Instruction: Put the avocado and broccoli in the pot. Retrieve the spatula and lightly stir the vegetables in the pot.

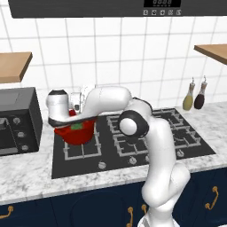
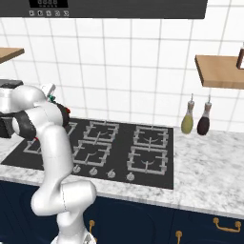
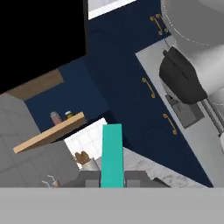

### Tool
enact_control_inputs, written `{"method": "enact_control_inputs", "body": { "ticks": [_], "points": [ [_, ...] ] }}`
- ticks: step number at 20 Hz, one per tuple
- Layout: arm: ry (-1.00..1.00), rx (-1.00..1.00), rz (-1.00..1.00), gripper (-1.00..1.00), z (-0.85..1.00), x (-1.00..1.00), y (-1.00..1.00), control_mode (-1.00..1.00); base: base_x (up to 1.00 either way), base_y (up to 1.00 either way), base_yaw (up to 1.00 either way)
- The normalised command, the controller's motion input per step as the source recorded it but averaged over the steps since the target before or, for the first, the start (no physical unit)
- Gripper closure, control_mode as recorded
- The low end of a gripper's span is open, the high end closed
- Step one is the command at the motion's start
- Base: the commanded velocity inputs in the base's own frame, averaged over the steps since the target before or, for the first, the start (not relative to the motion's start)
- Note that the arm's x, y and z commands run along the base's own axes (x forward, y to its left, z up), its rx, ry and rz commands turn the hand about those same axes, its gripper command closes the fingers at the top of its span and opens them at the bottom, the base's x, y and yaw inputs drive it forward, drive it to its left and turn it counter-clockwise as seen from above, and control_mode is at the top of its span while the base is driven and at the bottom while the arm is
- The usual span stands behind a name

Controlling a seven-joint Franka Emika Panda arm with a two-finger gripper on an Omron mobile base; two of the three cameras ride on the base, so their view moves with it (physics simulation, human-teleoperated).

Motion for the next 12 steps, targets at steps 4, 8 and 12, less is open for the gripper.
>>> {"method": "enact_control_inputs", "body": {
  "ticks": [4,8,12],
  "points": [
    [0.43,-0.20,-0.02,1.00,0.17,0.73,0.03,-1.00,0.00,0.00,0.00],
    [0.48,-0.10,0.00,1.00,-0.19,0.44,0.21,-1.00,0.00,0.00,0.00],
    [0.43,-0.02,0.00,1.00,0.00,0.25,0.53,-1.00,0.00,0.00,0.00]
  ]
}}
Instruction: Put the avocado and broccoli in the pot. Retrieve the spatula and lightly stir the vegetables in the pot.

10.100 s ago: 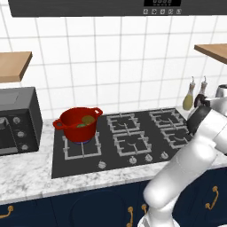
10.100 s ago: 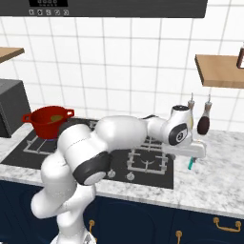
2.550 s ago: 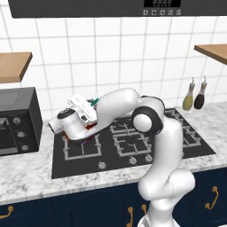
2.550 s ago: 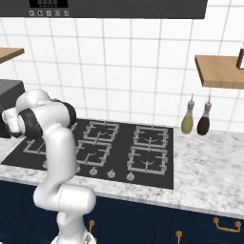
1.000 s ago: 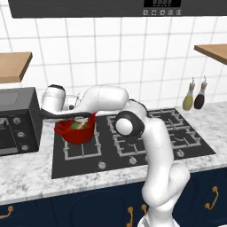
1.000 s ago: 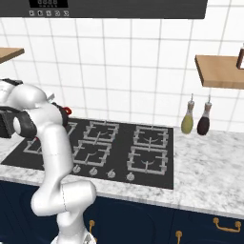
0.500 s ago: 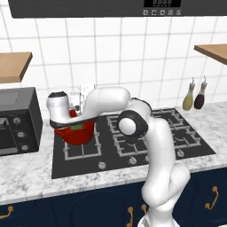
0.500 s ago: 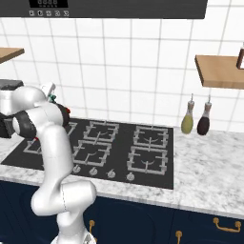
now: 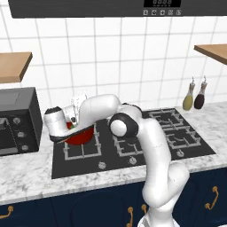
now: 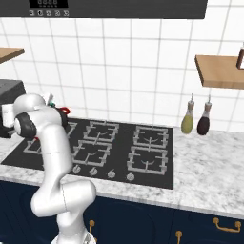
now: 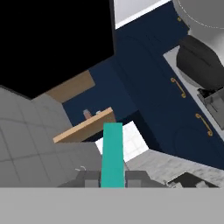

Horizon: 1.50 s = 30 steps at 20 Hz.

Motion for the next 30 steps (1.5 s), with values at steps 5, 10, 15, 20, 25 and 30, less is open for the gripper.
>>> {"method": "enact_control_inputs", "body": {
  "ticks": [5,10,15,20,25,30],
  "points": [
    [0.31,0.00,-0.02,1.00,0.51,0.31,0.13,-1.00,0.00,0.00,0.00],
    [0.32,0.04,0.00,1.00,0.93,0.22,0.06,-1.00,0.00,0.00,0.00],
    [0.41,0.14,0.00,1.00,0.67,0.01,0.29,-1.00,0.00,0.00,0.00],
    [0.41,0.05,0.00,1.00,0.01,0.18,0.12,-1.00,0.00,0.00,0.00],
    [0.39,-0.10,-0.01,1.00,-0.11,0.10,-0.06,-1.00,0.00,0.00,0.00],
    [0.36,-0.32,-0.18,1.00,0.10,0.00,-0.74,-1.00,0.00,0.00,0.00]
  ]
}}
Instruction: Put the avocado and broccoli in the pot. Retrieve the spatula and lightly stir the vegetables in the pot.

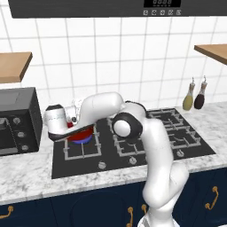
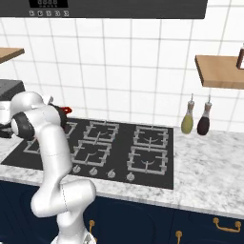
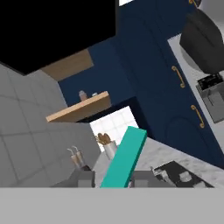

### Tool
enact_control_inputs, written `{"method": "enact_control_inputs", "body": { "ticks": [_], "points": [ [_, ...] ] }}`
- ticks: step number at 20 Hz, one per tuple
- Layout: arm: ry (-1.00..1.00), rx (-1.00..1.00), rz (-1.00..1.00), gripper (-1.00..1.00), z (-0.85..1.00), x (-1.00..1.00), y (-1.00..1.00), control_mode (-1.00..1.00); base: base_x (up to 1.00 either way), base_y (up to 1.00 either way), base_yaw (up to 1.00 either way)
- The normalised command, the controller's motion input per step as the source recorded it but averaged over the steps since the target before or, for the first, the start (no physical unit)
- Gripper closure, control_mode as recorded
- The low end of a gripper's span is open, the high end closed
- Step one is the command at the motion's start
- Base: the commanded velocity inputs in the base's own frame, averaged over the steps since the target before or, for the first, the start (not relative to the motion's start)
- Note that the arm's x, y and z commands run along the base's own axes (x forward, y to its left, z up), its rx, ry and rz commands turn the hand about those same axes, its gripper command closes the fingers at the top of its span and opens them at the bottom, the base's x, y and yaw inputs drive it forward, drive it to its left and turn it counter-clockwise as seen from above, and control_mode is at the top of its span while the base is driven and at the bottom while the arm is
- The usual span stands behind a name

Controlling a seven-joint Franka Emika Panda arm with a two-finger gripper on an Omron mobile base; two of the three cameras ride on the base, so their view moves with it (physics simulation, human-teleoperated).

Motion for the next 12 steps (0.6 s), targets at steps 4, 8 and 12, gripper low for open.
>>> {"method": "enact_control_inputs", "body": {
  "ticks": [4,8,12],
  "points": [
    [0.27,-0.35,-0.20,1.00,0.69,0.06,-0.32,-1.00,0.00,0.00,0.00],
    [0.27,-0.17,-0.14,1.00,0.96,-0.14,0.18,-1.00,0.00,0.00,0.00],
    [0.29,-0.09,-0.20,1.00,0.99,0.00,0.57,-1.00,0.00,0.00,0.00]
  ]
}}
